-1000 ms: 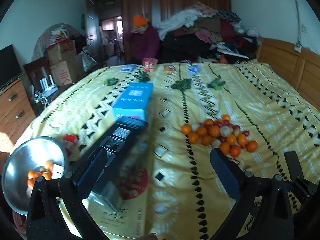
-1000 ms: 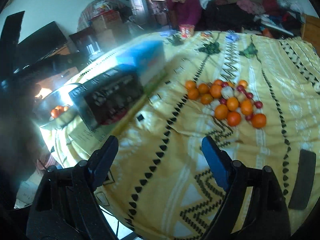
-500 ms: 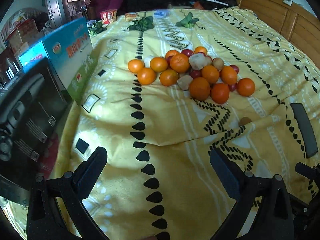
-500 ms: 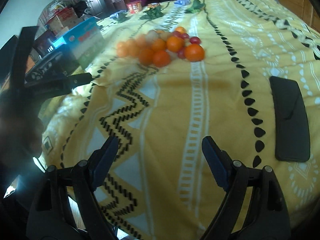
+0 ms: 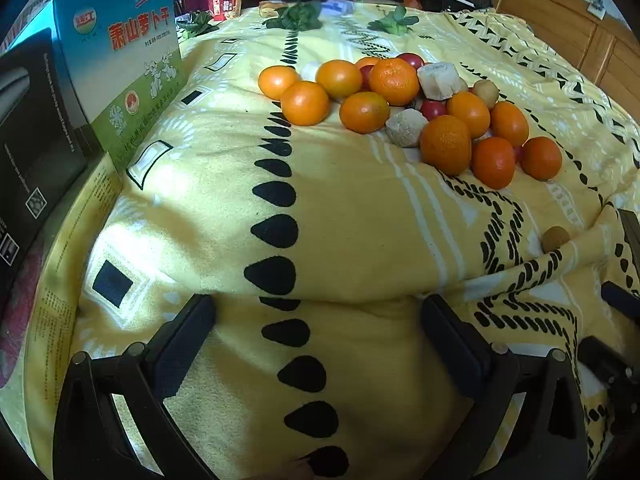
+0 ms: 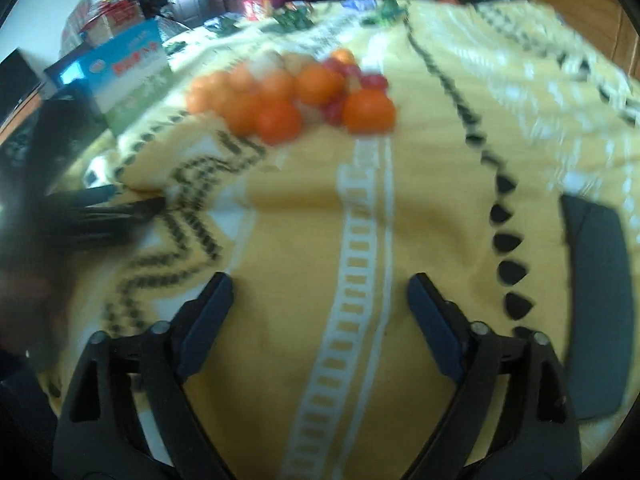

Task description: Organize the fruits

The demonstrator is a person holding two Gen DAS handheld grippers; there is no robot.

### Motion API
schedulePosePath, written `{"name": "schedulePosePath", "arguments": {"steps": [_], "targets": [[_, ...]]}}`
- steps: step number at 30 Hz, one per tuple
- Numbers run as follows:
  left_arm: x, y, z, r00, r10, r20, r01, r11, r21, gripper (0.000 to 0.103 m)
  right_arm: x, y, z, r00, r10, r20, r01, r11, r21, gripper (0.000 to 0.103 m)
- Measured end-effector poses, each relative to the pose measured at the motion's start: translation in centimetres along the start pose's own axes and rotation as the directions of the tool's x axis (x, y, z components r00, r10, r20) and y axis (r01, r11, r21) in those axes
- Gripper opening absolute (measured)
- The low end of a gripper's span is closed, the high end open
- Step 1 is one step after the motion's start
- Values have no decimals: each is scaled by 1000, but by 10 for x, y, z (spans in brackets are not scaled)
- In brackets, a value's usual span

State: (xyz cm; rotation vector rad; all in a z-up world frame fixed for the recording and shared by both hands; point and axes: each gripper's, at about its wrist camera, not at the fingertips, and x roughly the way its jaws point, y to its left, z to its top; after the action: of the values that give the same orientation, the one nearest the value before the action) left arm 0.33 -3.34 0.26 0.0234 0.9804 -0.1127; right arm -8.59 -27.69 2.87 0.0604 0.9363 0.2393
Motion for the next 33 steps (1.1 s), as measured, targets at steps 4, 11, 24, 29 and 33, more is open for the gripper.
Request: {"name": "schedulePosePath", "arguments": {"steps": [4,11,24,29,33], "targets": [[-2,1,-1,1000,5,10,-5,1000,2,103,0,2,-2,1000,-9,3,9,999,-31,103],[-4,3,-4,1000,0,14,0,1000,-2,103,-2,1,-4,1000,-1,15,1,1000,-27,103],[-4,3,-4,1000,2,13,-2,1000,0,103,0,2,-2,1000,9,22,-9,1000,-22,103],[-4,2,-4,1000,2,14,-2,1000,0,103,0,1,-1,1000,17,25,-16,1000,-19,103],[-4,3,-4,1000,2,15,-2,1000,0,103,0,0,-2,1000,17,26,-17,1000,-19,103]]}}
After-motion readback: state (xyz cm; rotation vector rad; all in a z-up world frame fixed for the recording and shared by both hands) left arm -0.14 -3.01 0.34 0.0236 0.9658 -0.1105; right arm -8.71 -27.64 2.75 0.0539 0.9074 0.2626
